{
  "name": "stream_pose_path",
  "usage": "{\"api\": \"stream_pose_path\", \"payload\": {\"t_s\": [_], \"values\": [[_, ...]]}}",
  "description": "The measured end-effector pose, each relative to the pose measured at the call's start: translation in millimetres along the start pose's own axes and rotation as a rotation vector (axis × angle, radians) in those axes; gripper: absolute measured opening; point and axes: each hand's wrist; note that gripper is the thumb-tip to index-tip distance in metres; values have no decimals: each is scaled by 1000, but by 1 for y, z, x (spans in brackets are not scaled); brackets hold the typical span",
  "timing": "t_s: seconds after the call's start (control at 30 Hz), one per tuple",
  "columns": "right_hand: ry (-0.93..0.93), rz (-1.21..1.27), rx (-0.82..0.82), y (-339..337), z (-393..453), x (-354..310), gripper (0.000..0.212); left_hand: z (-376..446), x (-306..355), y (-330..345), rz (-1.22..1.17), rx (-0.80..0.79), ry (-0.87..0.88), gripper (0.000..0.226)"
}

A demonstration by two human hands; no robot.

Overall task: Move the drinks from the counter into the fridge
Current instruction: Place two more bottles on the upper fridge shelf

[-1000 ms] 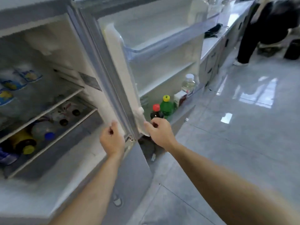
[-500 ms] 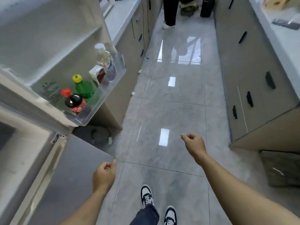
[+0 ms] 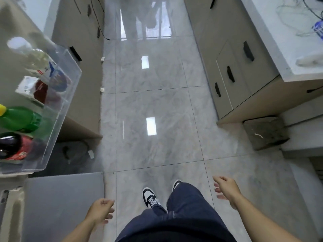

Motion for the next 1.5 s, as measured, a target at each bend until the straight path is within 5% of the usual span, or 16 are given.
{"api": "stream_pose_path", "payload": {"t_s": [0.23, 0.4, 0.63, 0.87, 1.13, 1.3, 1.5], "values": [[203, -1, -2, -22, 18, 34, 21, 36, 106, 6, 0, 41, 50, 21], [236, -24, -42, -51, 67, 0, 20, 42, 206, 37, -43, 66, 122, 13], [42, -133, -122, -98, 159, -173, 17, 32, 295, 75, -58, 59, 128, 12], [-192, -90, -156, -102, 222, -364, 19, 42, 304, 78, -126, 78, -33, 17], [-251, -278, -257, -69, 255, -488, 24, 84, 344, 52, -220, 180, -163, 20], [-217, -431, -255, -66, 265, -542, 26, 122, 427, 26, -320, 191, -208, 16], [-181, -566, -272, -49, 283, -632, 27, 172, 568, -20, -508, 151, 48, 13]]}}
Point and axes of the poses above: each hand's wrist, its own z-axis towards the middle knuckle, its own y-axis out of the palm, x = y × z, and after that the axes turned 5 degrees about -z, right-handed
